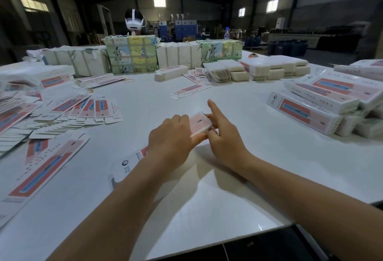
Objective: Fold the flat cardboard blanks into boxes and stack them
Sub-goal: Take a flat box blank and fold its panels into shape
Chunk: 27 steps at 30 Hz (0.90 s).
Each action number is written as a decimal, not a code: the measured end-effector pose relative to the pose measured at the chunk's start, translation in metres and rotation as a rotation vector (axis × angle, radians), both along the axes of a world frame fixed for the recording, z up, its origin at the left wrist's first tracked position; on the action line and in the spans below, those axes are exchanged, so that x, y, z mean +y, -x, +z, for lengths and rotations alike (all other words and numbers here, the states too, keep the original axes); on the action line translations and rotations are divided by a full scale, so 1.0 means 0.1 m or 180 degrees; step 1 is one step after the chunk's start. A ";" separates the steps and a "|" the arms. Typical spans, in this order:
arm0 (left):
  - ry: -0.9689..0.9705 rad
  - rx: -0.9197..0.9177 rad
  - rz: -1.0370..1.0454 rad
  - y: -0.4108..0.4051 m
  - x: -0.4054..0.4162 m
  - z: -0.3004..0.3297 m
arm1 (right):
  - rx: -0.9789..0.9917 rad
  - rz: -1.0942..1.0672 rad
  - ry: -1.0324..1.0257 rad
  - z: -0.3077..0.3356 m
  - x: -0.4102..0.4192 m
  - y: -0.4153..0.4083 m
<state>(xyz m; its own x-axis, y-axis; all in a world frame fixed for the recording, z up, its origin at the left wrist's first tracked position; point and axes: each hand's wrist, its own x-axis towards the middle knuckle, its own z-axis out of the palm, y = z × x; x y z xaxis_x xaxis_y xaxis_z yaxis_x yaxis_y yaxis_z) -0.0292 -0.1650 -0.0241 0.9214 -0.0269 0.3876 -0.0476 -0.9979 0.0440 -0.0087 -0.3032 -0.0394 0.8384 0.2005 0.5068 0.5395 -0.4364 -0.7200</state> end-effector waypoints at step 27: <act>-0.0481 -0.0439 -0.0092 0.06 -0.06 -0.09 | 0.1366 0.0631 -0.1334 0.10 0.02 -0.01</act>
